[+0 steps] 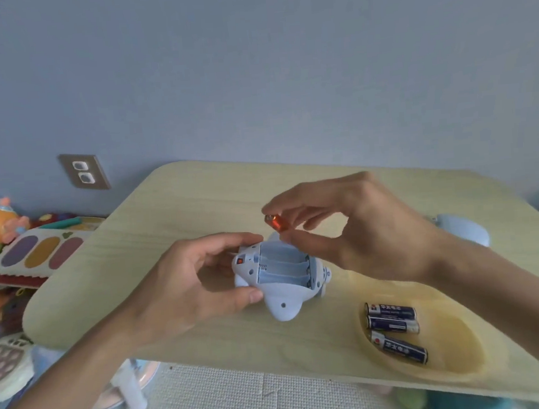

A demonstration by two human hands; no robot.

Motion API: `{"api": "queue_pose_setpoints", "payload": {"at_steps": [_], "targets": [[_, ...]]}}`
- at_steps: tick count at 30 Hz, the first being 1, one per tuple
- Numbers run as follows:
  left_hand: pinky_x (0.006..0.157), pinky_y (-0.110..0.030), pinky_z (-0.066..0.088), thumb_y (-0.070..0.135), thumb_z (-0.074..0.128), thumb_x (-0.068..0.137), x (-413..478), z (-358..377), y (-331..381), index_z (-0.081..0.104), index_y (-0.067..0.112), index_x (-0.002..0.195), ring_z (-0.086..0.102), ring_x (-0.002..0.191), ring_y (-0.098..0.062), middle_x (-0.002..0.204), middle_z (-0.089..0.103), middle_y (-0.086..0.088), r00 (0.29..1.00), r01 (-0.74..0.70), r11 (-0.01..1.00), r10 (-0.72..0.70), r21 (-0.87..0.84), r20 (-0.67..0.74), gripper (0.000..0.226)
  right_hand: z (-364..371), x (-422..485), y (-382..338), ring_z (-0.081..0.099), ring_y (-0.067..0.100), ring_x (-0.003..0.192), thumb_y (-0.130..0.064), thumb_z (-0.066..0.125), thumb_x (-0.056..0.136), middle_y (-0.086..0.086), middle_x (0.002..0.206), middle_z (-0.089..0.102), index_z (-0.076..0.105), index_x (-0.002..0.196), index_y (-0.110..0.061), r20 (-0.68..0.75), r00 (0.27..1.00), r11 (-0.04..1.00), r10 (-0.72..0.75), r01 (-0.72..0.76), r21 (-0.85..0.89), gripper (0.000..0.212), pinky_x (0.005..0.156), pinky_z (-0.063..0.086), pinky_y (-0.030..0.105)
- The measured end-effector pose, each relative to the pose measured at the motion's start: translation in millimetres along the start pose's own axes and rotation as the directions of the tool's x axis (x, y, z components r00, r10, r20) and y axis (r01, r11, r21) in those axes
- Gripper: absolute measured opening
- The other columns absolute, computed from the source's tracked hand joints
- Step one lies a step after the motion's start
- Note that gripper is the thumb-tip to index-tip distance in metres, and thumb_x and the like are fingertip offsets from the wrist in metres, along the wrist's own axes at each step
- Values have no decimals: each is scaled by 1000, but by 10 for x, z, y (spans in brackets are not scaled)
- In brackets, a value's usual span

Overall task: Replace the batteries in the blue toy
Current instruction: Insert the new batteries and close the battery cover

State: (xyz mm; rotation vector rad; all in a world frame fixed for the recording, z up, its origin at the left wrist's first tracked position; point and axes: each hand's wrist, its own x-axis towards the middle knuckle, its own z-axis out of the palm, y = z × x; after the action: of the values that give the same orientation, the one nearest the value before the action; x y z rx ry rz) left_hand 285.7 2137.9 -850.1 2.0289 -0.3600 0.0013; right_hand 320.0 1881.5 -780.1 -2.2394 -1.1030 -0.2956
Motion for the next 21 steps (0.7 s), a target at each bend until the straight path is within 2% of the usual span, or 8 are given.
{"api": "queue_pose_setpoints", "payload": {"at_steps": [3,6,9,10,13,15,18,21], "targets": [[101,-19,55,20,97,68,5,-4,-20,73,36,126,75,113,-7,119,82,14,1000,-20,1000,20,-6,6,64,89,-44,32,75,3,90,-15,76,94,-5,101,81,76,117,-16,-9,996,992,-93,92,-83,23,82,59,28],[100,-18,55,20,97,69,12,1,-14,73,34,127,75,114,-9,120,82,15,1000,-28,999,28,-20,6,64,158,-80,102,74,5,86,-12,80,91,-4,100,81,78,116,-16,-9,992,983,-129,127,-131,26,83,60,30],[102,-23,56,23,93,69,14,-1,-22,72,32,130,76,114,-11,122,81,13,999,-33,999,34,-36,7,64,210,-112,153,65,4,78,-9,80,90,-3,98,79,79,115,-15,-17,988,978,-152,148,-150,25,79,58,23],[102,-23,56,22,95,71,13,-2,-22,72,33,130,76,114,-12,122,81,13,999,-36,999,36,-38,11,64,226,-119,167,64,5,79,-10,79,92,-2,99,78,79,116,-15,-13,987,976,-158,154,-156,25,79,58,24],[100,-21,57,21,97,72,10,4,-8,73,34,129,77,113,-12,122,82,13,999,-44,999,44,-28,13,64,278,-118,187,72,23,85,-14,74,96,4,102,75,77,120,-16,12,986,971,-165,164,-175,24,79,60,44],[98,-19,57,23,94,69,8,14,18,73,33,128,77,111,-9,119,82,13,999,-46,998,46,-37,5,63,286,-113,186,72,26,83,-18,71,97,5,103,73,77,120,-17,34,985,962,-171,174,-210,24,74,61,48],[93,-15,58,22,91,67,6,29,32,74,31,124,79,107,-6,115,84,14,999,-52,997,52,-49,0,61,256,-111,166,70,24,77,-20,69,96,5,104,71,78,118,-17,63,983,948,-170,181,-261,24,64,59,44],[92,-15,59,23,92,65,-8,32,35,74,32,123,80,104,-5,111,84,16,998,-54,997,53,-49,-19,62,235,-103,155,70,24,73,-19,71,96,5,105,71,79,115,-18,101,980,937,-173,195,-290,21,62,59,40]]}}
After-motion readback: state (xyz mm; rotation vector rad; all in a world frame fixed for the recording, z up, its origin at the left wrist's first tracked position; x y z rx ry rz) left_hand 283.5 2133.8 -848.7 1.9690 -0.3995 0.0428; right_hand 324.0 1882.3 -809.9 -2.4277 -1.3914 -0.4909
